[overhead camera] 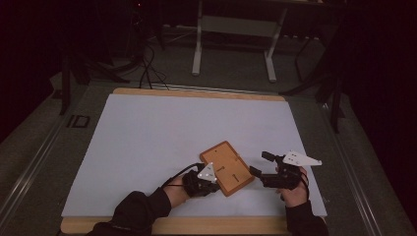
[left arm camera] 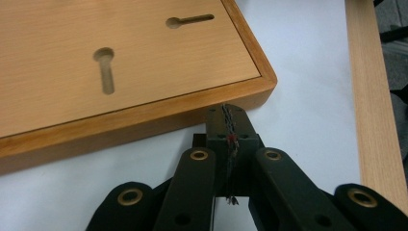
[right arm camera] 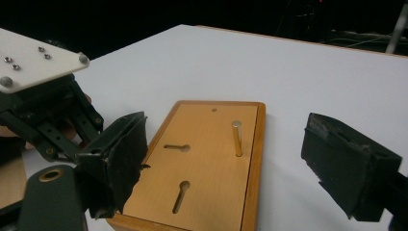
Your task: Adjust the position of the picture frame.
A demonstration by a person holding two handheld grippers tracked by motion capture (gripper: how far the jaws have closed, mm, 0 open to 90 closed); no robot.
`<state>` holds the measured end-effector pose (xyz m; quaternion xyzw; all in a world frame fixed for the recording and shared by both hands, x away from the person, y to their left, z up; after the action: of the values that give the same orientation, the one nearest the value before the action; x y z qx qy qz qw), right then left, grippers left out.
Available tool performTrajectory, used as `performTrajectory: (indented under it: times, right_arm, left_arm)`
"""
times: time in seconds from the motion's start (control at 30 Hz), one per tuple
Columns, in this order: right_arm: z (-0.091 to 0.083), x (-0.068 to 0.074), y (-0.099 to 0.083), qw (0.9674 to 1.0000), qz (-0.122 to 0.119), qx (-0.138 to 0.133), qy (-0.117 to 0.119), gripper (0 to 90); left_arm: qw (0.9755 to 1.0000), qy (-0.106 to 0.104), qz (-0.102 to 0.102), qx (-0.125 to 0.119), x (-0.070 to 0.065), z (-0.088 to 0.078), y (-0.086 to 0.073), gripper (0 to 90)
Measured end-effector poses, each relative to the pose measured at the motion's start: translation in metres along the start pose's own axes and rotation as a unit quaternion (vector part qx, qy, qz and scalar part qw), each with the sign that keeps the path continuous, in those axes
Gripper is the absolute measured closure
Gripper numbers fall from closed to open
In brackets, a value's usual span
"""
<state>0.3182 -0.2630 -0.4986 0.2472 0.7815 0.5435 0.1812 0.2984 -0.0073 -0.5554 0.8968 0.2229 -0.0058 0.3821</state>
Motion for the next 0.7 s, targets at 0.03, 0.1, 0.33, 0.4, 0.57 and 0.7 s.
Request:
performTrajectory:
  times: [0.03, 0.1, 0.33, 0.4, 0.57, 0.7]
  right_arm:
    - [0.0, 0.0, 0.0, 1.0, 0.001, -0.001, 0.0, 15.7]
    - [0.0, -0.001, 0.0, 1.0, 0.002, -0.001, -0.001, 15.7]
    - [-0.001, -0.001, 0.0, 1.0, 0.0, -0.001, -0.001, 15.7]
    - [-0.002, -0.001, 0.0, 1.0, 0.001, -0.001, -0.002, 15.7]
    - [-0.002, -0.001, 0.0, 1.0, 0.001, 0.0, -0.003, 15.7]
    - [-0.002, -0.001, -0.001, 1.0, -0.001, -0.001, -0.003, 15.7]
  left_arm:
    - [1.0, 0.0, 0.001, 0.002, -0.001, 0.001, 0.0, 90.0]
    - [1.0, 0.001, 0.004, 0.005, -0.001, 0.004, 0.001, 90.0]
    - [1.0, 0.0, 0.005, 0.002, -0.003, 0.017, 0.013, 90.0]
    - [1.0, -0.001, 0.003, 0.0, -0.004, 0.021, 0.018, 90.0]
    - [1.0, -0.004, 0.001, -0.005, -0.006, 0.032, 0.027, 90.0]
    - [1.0, -0.005, 0.0, -0.007, -0.006, 0.038, 0.033, 90.0]
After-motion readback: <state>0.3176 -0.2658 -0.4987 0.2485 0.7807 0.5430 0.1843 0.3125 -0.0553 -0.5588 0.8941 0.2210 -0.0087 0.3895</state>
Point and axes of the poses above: each handheld gripper's, and its own axes: z roughly forward along the jaws, y roughly out of its top, x roughly to its left, the point moved 3 cm from there along z, roughly forward along the jaws, and after that the axes turned 11 degrees about -z, right-handed, at the moved point
